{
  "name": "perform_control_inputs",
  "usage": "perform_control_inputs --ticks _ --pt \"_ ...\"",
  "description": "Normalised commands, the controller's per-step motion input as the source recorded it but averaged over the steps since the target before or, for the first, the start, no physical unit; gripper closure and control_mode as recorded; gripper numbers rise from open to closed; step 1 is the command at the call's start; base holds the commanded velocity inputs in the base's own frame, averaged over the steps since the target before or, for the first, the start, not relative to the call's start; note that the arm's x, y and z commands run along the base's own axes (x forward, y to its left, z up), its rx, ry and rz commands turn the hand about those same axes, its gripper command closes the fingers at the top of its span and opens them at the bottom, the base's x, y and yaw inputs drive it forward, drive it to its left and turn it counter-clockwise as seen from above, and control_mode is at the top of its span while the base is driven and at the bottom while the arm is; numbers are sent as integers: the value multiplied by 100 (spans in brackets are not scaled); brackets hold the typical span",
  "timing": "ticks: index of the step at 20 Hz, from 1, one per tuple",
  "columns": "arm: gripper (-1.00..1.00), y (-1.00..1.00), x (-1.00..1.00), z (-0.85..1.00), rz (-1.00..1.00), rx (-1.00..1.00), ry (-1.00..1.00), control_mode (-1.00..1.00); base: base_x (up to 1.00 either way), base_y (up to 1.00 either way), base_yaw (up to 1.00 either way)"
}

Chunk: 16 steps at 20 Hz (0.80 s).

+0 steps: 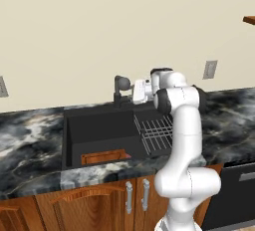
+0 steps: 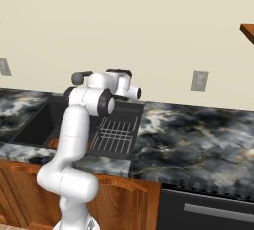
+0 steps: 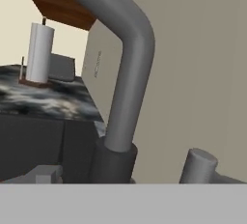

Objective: Turn on the sink faucet with hot water and rinse the cutting board for ten seconds, then turn off the faucet. Push the cutting board to reach the water if necessary.

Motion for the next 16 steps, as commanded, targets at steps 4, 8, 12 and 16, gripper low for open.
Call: perform_control_inputs --ticks 4,8,12,16 --pt "-100 -3 -45 -11 0 2 0 -100 0 0 0" --pt "-100 -6 -63 -11 0 4 0 -100 0 0 0" --pt "-100 -17 -67 -12 0 11 -1 -100 0 0 0" --pt "-100 -14 -50 -17 0 11 0 -100 0 0 0"
